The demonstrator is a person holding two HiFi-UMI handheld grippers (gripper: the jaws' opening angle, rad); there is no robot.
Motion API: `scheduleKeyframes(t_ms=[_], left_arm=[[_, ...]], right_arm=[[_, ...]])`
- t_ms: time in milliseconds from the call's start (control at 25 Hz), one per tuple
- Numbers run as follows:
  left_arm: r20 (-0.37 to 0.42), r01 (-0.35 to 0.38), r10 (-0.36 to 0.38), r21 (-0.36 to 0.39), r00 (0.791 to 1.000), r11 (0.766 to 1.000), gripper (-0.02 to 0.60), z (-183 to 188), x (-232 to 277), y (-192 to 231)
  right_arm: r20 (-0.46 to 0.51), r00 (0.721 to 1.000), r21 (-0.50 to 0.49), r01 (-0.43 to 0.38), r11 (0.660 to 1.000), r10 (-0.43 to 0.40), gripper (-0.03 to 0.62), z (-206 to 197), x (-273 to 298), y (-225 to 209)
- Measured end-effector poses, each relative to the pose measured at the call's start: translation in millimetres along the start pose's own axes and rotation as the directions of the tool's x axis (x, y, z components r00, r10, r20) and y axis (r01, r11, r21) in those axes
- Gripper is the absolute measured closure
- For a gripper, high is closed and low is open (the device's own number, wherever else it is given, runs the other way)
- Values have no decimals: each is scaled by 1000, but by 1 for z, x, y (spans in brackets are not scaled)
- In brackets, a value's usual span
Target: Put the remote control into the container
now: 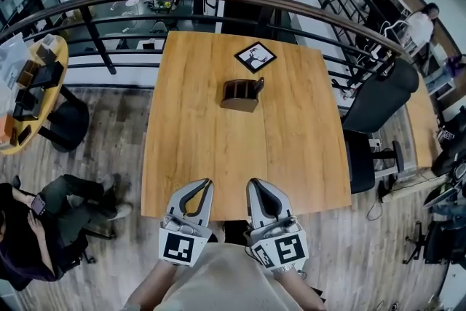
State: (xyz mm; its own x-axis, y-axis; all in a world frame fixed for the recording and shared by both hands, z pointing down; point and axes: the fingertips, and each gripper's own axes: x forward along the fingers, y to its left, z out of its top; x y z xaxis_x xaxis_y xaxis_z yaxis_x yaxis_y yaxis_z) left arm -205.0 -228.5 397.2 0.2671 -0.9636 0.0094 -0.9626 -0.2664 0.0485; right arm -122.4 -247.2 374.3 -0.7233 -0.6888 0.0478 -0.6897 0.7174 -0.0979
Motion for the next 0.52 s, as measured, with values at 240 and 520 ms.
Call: scheduleKeyframes(t_ms=[240,520], left_arm=[[3,-13,13,-3,1000,1000,561,2,-2,0],[20,-20,20,2,1000,1000,563,0,-12,13]], right_arm=[[-13,1000,4,-3,1000,3,576,-2,1,-2],[-23,1000,2,7,1000,-7,576,-9,4,10]])
